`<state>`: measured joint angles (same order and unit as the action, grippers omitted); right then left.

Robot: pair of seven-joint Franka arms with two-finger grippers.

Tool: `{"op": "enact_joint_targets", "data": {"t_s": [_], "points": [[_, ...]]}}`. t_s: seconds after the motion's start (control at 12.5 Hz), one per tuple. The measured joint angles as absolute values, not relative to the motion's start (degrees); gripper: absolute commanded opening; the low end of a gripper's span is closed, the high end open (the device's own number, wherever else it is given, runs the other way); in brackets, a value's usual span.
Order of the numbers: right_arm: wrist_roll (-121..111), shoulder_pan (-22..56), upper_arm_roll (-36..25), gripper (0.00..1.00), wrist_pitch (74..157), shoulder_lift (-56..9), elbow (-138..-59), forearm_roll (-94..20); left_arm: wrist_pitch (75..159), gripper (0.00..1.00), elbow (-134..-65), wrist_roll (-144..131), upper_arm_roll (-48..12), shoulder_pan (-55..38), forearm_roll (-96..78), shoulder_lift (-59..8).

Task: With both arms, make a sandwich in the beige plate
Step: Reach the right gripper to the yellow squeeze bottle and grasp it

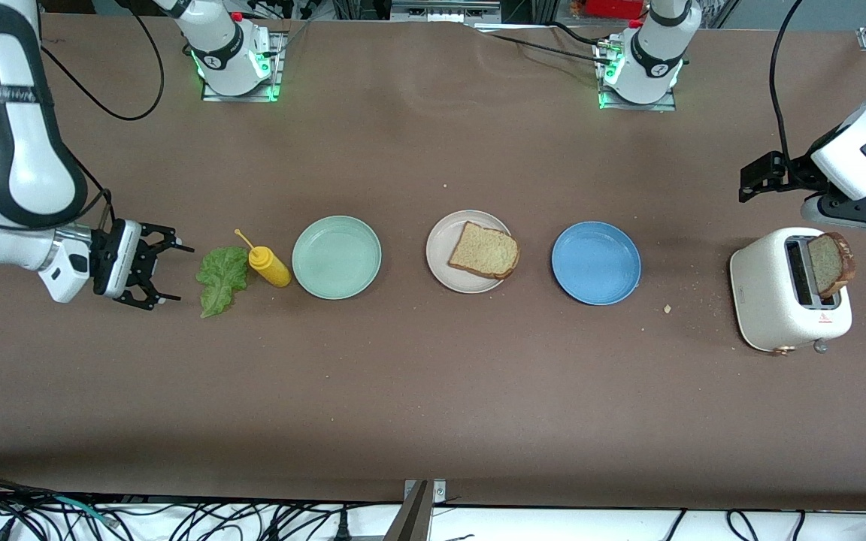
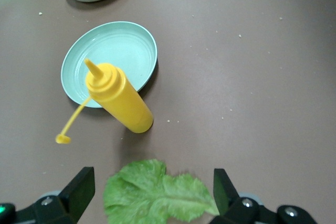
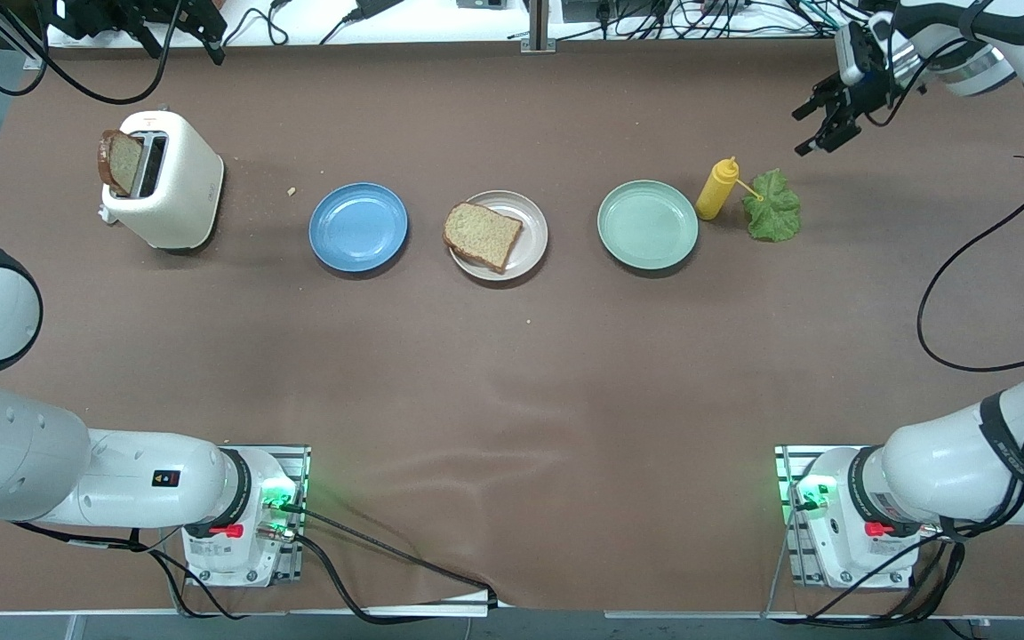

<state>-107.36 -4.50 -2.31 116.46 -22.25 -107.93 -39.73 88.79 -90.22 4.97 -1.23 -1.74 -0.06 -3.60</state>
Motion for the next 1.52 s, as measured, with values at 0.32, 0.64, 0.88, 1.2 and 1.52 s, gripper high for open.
{"op": "enact_joint_targets", "data": {"t_s": [0.32,0.64,0.88,1.2,1.52], "points": [[-125.1,-6.1,-2.3,1.00,116.7,-29.3,-107.8,-51.1,88.7,1.00,-90.2,4.9,-1.2,-1.7,-0.1,-3.6],[-132.8,-6.1,-2.1,1.00,116.5,-33.0,-107.7,-58.1,88.7,1.00,-90.2,4.9,-1.2,-1.7,-0.1,-3.6],[-137.3,-6.0,-1.1,1.00,113.3,-35.3,-107.7,-62.5,88.6,1.00,-90.2,4.9,-1.2,-1.7,-0.1,-3.6],[-141.1,-6.0,0.0,1.00,111.0,-37.4,-107.7,-66.5,88.6,1.00,-90.2,4.9,-1.2,-1.7,-0.1,-3.6],[-143.8,-6.0,0.3,1.00,109.2,-39.0,-107.9,-69.0,88.6,1.00,-90.2,4.9,-1.2,-1.7,-0.1,-3.6]]}}
